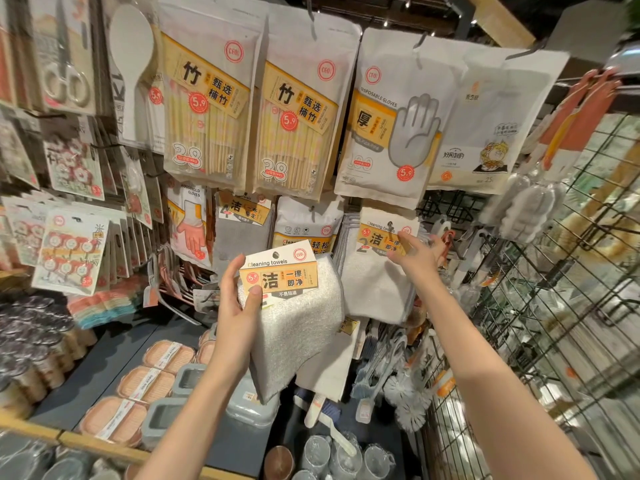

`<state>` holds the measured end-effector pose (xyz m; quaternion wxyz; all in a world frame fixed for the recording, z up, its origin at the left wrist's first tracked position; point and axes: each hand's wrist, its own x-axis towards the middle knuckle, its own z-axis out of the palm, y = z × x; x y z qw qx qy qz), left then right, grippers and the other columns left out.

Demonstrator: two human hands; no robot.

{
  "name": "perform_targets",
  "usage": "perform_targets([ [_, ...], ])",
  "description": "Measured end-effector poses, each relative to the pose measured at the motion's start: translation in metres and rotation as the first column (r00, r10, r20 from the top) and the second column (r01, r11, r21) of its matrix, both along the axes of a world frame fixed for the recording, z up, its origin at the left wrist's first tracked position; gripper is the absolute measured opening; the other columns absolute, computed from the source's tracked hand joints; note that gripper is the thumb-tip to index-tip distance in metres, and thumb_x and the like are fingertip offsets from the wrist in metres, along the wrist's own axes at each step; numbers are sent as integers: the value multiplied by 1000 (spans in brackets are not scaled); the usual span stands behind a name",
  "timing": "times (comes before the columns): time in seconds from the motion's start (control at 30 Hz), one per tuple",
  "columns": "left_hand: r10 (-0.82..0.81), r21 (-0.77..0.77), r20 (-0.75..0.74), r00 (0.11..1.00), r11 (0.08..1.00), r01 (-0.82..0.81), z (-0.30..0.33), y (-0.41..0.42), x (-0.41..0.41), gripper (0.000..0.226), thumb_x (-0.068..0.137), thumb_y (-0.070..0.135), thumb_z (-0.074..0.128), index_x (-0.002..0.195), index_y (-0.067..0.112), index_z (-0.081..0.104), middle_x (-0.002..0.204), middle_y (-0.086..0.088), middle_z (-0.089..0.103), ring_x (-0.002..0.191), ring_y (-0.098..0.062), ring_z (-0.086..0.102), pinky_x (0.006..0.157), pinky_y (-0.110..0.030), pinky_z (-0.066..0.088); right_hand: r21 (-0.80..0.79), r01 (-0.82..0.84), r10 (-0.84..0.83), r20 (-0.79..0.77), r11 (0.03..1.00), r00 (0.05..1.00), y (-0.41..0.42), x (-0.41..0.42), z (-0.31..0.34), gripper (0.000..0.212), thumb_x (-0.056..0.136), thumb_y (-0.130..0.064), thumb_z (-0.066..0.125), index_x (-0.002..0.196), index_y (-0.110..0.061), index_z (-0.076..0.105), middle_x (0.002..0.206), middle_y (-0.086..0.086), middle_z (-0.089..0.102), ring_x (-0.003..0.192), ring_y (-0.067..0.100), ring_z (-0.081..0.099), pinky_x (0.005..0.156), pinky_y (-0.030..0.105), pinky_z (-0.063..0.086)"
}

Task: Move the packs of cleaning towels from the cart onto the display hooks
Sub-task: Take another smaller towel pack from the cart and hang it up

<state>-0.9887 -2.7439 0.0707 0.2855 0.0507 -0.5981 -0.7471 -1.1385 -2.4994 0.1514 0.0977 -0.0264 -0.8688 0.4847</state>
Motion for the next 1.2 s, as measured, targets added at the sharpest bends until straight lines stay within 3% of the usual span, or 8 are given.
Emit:
perform_targets([
  [0.1,-2,-8,-2,1000,1000,2,1,2,2,48,97,7,49,136,33,41,127,7,56,117,-16,57,103,-40,43,-66,30,-35,-67,997,997,-2,11,4,41,82,-18,72,121,-24,62,154,4,-2,144,27,3,119,47,11],
  [0.23,-13,-4,-2,1000,1000,13,1,4,4,49,97,7,49,136,35,41,125,9,57,114,-13,58,97,-33,45,-148,-77,43,-217,986,975,-13,35,10,25,83,-16,71,104,-25,62,145,5,19,134,15,22,109,22,14],
  [0.33,-24,-6,-1,1000,1000,24,2,6,6,49,96,7,50,137,32,41,120,16,58,110,-6,60,94,-28,46,-135,-190,156,-227,972,961,-29,52,6,23,84,-22,68,106,-28,60,135,0,34,126,14,36,106,26,25],
  [0.53,-58,-6,-9,998,998,58,6,12,11,48,96,5,50,136,31,41,128,5,55,116,-16,57,97,-33,46,-88,-489,484,-77,868,872,-59,74,-11,53,84,-25,69,131,-21,45,131,-8,49,120,12,46,90,19,37],
  [0.67,-81,-10,-3,997,997,81,9,14,16,48,96,4,49,136,30,42,133,-1,52,122,-21,53,102,-41,43,-161,-552,553,-38,818,832,-63,79,-17,63,81,-17,73,133,-27,40,132,-8,48,126,8,37,104,23,33],
  [0.8,-79,-37,0,997,996,79,11,15,19,48,96,4,49,136,29,42,131,-2,53,120,-17,53,96,-29,45,-113,-616,607,-111,779,787,-65,88,-15,67,79,-5,72,130,-34,41,130,-24,42,118,-15,38,88,-5,28],
  [0.87,-84,-40,-4,996,996,83,12,15,20,48,96,3,50,136,28,43,130,-3,54,117,-14,55,90,-24,45,-94,-639,625,-141,764,768,-65,91,-14,67,78,1,70,132,-28,44,130,-20,44,112,-25,38,84,-6,30],
  [1.2,-121,9,-18,992,993,121,19,20,24,49,90,2,58,124,37,50,119,1,62,103,-14,65,81,-28,55,-103,-598,577,-174,795,798,-48,95,-13,53,81,8,63,121,-26,54,118,-11,57,108,-3,51,85,4,40],
])
